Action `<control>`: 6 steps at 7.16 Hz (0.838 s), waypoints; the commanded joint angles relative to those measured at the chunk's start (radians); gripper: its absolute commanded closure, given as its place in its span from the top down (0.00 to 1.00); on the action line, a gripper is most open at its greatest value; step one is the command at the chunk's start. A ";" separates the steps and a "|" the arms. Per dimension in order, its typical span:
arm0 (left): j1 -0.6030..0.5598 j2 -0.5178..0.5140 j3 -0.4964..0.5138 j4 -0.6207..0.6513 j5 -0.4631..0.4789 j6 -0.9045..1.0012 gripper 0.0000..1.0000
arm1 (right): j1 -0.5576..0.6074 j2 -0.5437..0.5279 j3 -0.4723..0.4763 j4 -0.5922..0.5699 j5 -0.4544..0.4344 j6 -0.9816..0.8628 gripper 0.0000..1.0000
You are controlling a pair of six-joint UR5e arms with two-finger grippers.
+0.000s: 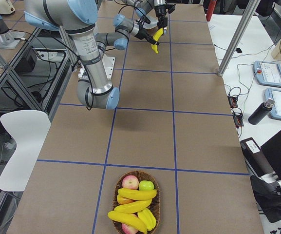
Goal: Transfer all bananas from basket to plate
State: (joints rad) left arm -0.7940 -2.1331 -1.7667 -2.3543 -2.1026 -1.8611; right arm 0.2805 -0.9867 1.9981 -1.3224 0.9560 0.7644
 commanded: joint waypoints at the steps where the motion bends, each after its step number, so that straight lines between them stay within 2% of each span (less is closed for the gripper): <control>1: -0.060 0.005 0.003 0.001 0.018 -0.003 0.00 | 0.049 -0.064 0.044 0.000 0.090 0.001 0.99; 2: -0.091 0.007 0.006 0.004 0.018 -0.003 0.00 | 0.063 -0.078 0.047 0.000 0.110 0.001 0.99; 3: -0.123 0.021 0.007 0.006 0.015 0.002 0.00 | 0.097 -0.079 0.048 -0.001 0.166 0.001 1.00; 4: -0.139 0.063 0.001 0.001 0.003 0.020 0.00 | 0.164 -0.099 0.048 -0.003 0.270 0.001 1.00; 6: -0.165 0.167 -0.036 -0.031 -0.069 0.097 0.00 | 0.348 -0.153 0.038 -0.012 0.541 -0.002 1.00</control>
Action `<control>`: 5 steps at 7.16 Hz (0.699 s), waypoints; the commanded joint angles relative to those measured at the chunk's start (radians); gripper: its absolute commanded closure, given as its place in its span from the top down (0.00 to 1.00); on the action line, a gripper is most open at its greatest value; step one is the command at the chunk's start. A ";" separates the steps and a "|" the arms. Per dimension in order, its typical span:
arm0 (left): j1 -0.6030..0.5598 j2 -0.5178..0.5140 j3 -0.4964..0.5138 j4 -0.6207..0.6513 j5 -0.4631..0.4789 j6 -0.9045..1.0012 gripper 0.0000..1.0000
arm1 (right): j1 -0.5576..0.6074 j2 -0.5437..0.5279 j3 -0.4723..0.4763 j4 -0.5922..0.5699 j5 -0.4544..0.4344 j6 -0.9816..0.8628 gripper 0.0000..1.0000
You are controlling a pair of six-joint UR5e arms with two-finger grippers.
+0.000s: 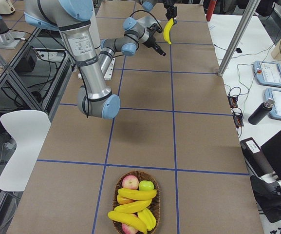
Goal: Transfer all bananas from basket to plate
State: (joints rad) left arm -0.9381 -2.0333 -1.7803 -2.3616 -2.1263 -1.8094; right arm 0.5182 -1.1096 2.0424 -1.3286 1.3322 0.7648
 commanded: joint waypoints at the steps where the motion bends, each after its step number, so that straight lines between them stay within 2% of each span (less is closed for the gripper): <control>1: -0.054 0.165 -0.027 -0.098 -0.128 0.108 0.00 | 0.226 -0.038 -0.037 -0.007 0.349 -0.019 1.00; 2: -0.076 0.274 -0.027 -0.195 -0.185 0.180 0.00 | 0.329 -0.044 -0.079 -0.007 0.490 -0.059 0.99; 4: -0.097 0.446 -0.016 -0.376 -0.240 0.226 0.00 | 0.446 -0.104 -0.113 -0.026 0.579 -0.215 0.99; 5: -0.129 0.523 -0.007 -0.453 -0.285 0.234 0.00 | 0.529 -0.108 -0.119 -0.105 0.660 -0.331 0.99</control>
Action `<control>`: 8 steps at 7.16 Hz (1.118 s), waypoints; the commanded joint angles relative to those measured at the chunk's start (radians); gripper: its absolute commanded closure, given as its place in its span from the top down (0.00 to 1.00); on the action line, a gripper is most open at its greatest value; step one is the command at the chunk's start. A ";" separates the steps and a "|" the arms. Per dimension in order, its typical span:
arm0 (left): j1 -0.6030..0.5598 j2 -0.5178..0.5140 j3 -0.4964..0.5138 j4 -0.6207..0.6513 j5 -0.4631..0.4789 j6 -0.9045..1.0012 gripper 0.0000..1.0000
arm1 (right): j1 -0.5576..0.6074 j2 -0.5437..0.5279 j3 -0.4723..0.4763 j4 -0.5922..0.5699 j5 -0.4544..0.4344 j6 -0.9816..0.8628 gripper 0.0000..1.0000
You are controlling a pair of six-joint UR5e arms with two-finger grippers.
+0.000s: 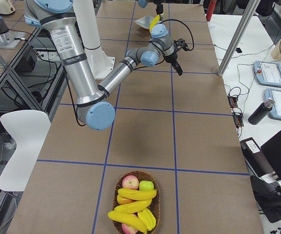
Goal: Transfer all bananas from basket to plate
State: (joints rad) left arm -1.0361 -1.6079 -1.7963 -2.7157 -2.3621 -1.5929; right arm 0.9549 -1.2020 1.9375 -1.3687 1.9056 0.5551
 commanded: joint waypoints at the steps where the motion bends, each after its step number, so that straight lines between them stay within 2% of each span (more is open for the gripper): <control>1: -0.080 0.156 0.062 -0.171 -0.110 0.084 0.00 | 0.161 -0.036 -0.017 -0.108 0.155 -0.253 1.00; 3: -0.236 0.166 0.240 -0.242 -0.242 0.184 0.00 | 0.252 -0.080 -0.044 -0.107 0.240 -0.410 1.00; 4: -0.301 0.146 0.329 -0.243 -0.297 0.232 0.00 | 0.257 -0.088 -0.045 -0.101 0.242 -0.412 1.00; 5: -0.309 0.146 0.366 -0.245 -0.302 0.249 0.00 | 0.258 -0.088 -0.045 -0.099 0.244 -0.414 1.00; 6: -0.309 0.141 0.402 -0.248 -0.301 0.257 0.12 | 0.261 -0.087 -0.045 -0.099 0.244 -0.414 1.00; 7: -0.308 0.138 0.422 -0.253 -0.301 0.304 0.38 | 0.262 -0.086 -0.043 -0.099 0.244 -0.414 1.00; 8: -0.308 0.140 0.436 -0.260 -0.299 0.333 0.56 | 0.262 -0.086 -0.043 -0.099 0.244 -0.414 1.00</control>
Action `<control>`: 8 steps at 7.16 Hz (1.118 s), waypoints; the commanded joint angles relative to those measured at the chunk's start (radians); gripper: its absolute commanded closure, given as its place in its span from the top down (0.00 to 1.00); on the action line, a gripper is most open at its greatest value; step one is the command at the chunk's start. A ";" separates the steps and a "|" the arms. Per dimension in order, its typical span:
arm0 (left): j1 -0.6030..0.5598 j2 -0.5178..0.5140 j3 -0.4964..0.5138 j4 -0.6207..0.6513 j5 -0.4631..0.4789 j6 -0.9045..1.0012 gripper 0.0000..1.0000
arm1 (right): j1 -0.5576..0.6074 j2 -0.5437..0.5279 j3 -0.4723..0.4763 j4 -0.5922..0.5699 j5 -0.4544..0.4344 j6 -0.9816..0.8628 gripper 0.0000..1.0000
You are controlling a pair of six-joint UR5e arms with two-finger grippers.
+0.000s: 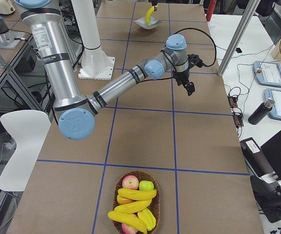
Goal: Transfer all bananas from basket to plate
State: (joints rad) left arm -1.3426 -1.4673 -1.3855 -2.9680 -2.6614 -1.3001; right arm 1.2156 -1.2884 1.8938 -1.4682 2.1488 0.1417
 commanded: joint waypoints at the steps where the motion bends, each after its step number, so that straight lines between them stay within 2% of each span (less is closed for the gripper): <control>1: -0.001 0.001 0.025 -0.029 -0.002 0.039 0.64 | 0.004 0.001 0.001 0.000 0.000 -0.001 1.00; 3: -0.001 0.001 0.023 -0.069 -0.002 0.039 0.81 | 0.016 0.003 0.001 -0.001 0.005 -0.001 1.00; 5: -0.001 -0.008 -0.015 -0.074 -0.003 0.038 0.92 | 0.042 0.000 -0.007 -0.006 0.006 -0.032 1.00; 6: -0.001 -0.027 -0.055 -0.068 -0.003 0.032 0.99 | 0.080 -0.002 -0.042 -0.007 0.054 -0.089 1.00; 7: -0.003 -0.048 -0.093 -0.063 0.003 0.036 0.99 | 0.128 -0.032 -0.073 -0.008 0.107 -0.165 0.99; 8: -0.004 -0.073 -0.112 -0.062 0.014 0.041 0.99 | 0.181 -0.090 -0.088 -0.006 0.120 -0.262 0.99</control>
State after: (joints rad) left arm -1.3454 -1.5128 -1.4659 -3.0329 -2.6576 -1.2637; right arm 1.3365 -1.3251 1.8314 -1.4751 2.2362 -0.0163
